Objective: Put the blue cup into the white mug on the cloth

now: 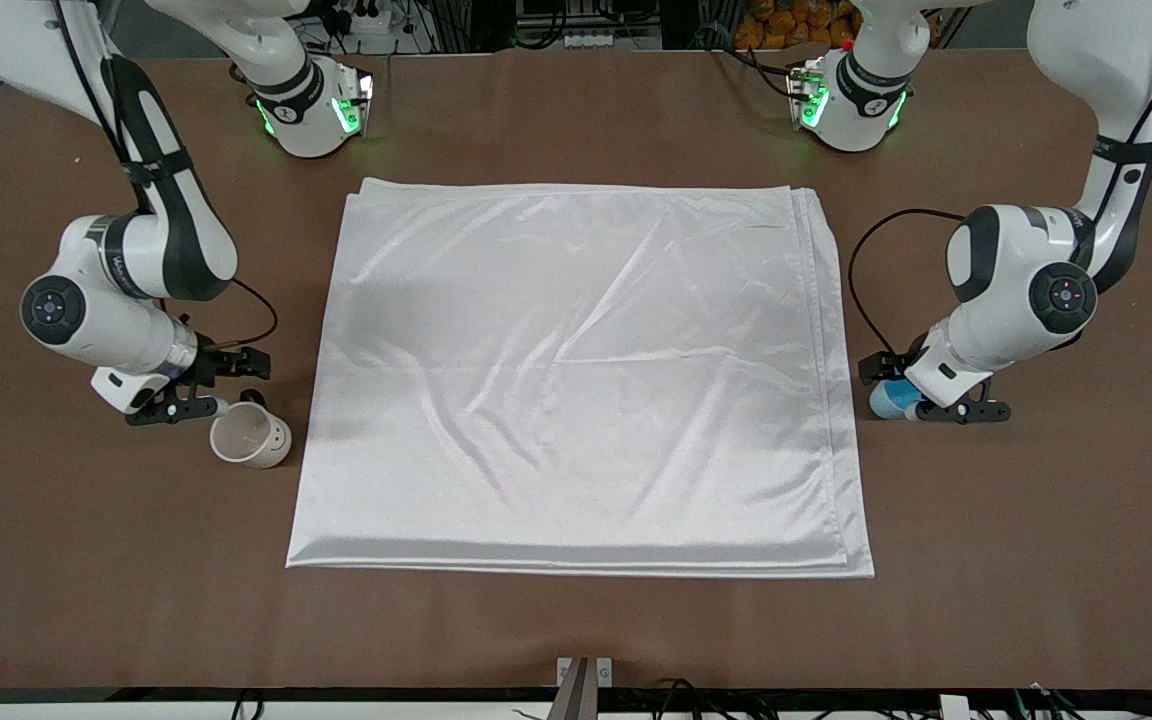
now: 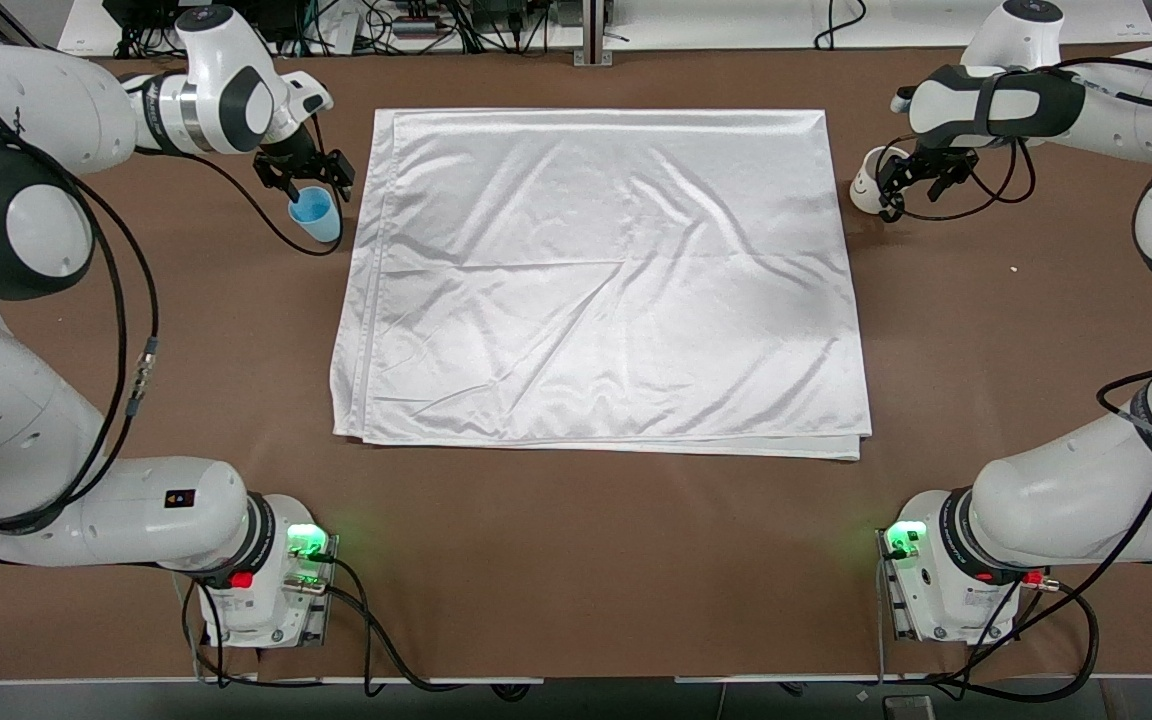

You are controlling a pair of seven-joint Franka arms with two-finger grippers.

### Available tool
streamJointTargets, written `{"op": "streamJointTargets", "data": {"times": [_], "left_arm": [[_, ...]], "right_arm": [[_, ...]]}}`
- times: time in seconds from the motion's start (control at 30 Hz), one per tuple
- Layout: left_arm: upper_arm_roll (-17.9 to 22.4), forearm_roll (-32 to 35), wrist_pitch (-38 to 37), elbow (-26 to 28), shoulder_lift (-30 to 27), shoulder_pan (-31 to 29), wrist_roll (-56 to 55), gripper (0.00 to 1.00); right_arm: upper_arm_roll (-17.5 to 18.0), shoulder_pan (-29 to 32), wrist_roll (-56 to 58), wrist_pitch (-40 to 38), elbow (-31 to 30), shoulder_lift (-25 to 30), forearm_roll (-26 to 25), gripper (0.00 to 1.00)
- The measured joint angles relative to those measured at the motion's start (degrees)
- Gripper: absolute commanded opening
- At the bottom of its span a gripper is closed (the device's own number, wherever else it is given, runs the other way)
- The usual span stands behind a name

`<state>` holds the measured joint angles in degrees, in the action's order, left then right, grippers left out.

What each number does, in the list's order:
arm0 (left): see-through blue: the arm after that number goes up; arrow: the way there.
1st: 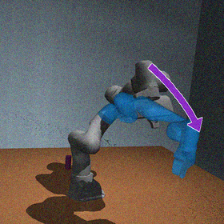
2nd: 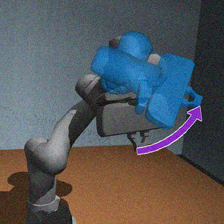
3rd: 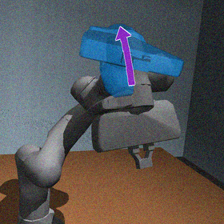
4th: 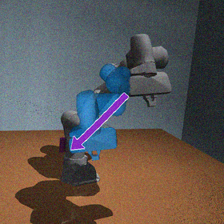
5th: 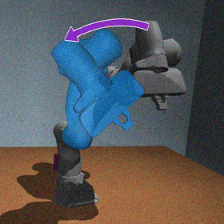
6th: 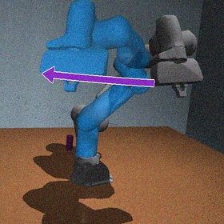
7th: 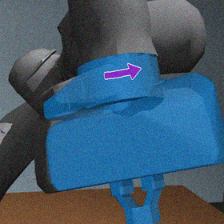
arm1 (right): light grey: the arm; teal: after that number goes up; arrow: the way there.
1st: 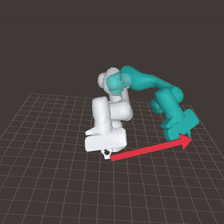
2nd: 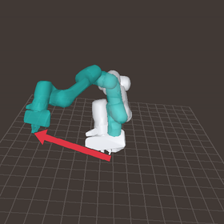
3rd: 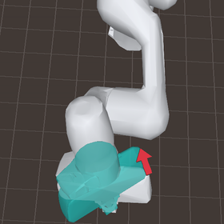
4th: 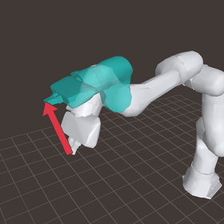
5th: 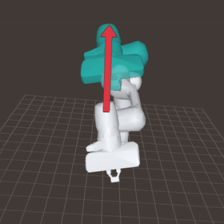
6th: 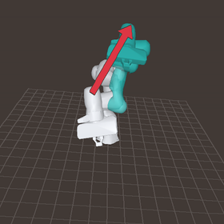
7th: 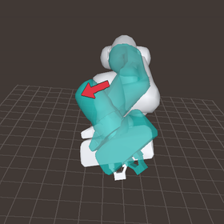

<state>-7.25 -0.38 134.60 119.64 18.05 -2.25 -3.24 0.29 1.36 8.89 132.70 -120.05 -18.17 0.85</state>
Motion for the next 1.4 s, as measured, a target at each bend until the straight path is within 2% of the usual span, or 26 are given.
{"op": "streamJointTargets", "data": {"times": [0.13,0.43,0.7,0.8,0.9,1.13,1.3,1.37,1.4], "left_arm": [[-0.01,0.18,0.12,0.05,0.56,0.01,0.0,1.0],[-0.08,1.16,0.39,0.13,1.77,0.11,0.0,1.0],[-0.13,3.22,1.19,0.11,3.32,0.24,0.0,0.98],[-0.15,3.46,1.72,0.1,3.53,0.29,0.0,0.92],[-0.17,3.54,2.41,0.09,3.87,0.38,0.0,0.74],[-0.2,3.57,3.53,0.09,5.11,0.61,0.0,0.41],[-0.21,4.38,3.6,0.06,5.58,0.67,0.0,0.15],[-0.22,5.43,3.62,0.03,5.73,0.67,0.0,0.08],[-0.22,5.82,3.62,0.0,5.77,0.67,0.0,0.0]], "right_arm": [[0.0,0.0,0.01,1.61,-0.03,-1.16,0.0,0.81],[0.0,0.0,0.85,4.13,-0.03,-2.73,0.0,0.51],[0.0,0.0,1.31,5.5,-0.03,-3.7,0.0,0.17],[0.0,0.0,1.39,5.54,-0.03,-3.72,0.0,0.0],[0.0,0.0,1.43,5.56,0.06,-3.71,0.0,0.0],[0.12,-0.19,1.58,4.6,0.96,-2.73,0.0,0.0],[0.3,-1.26,1.6,0.2,3.47,-1.26,0.0,0.0],[0.42,-1.96,1.58,-2.39,5.11,-0.65,0.0,0.0],[0.46,-2.31,1.57,-3.56,5.87,-0.38,0.0,0.0]]}}
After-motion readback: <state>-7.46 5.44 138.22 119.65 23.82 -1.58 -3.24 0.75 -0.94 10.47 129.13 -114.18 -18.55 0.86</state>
